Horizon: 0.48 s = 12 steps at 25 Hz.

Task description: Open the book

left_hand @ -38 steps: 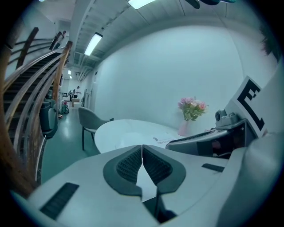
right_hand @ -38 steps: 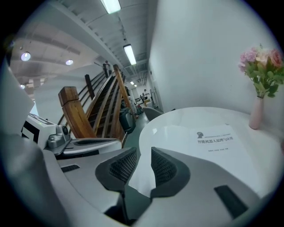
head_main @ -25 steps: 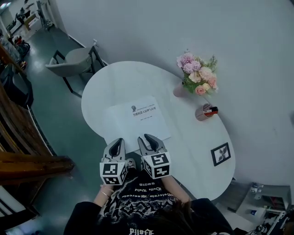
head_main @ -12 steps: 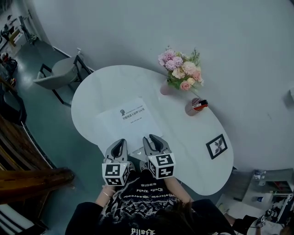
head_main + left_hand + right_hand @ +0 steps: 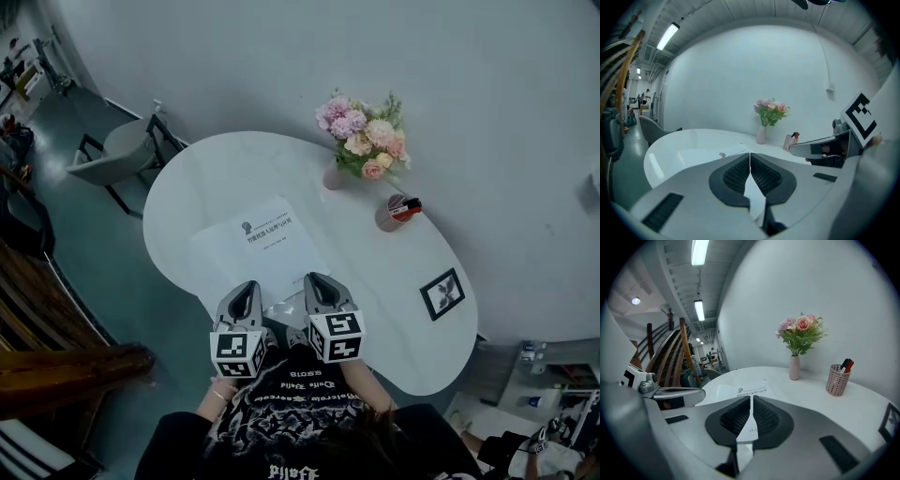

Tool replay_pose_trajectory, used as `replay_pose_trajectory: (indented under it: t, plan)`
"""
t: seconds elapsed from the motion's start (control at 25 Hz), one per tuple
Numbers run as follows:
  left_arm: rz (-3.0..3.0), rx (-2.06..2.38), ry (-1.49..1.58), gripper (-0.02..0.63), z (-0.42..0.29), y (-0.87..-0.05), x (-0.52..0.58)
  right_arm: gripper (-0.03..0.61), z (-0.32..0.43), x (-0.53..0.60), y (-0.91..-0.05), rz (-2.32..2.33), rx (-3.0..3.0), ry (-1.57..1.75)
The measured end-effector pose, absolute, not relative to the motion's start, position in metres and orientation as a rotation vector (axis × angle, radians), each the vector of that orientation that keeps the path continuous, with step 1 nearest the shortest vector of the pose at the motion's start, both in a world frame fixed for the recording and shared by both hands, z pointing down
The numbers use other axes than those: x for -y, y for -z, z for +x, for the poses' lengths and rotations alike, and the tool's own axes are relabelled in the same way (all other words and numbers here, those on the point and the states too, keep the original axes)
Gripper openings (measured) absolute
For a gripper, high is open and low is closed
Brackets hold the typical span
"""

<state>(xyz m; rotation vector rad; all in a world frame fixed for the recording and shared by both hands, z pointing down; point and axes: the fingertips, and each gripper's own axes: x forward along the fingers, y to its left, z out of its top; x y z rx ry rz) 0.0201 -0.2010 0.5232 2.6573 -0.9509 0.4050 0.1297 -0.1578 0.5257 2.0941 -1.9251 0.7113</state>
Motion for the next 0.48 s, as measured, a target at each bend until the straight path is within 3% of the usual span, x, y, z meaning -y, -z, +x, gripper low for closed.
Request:
replay_pose_trajectory:
  t: [0.48]
  plan:
    - [2.647,0.983,-0.403,0.025,0.019,-0.525,0.193,0.026,0.144,0.152,-0.525,2.129,1.890,-0.636]
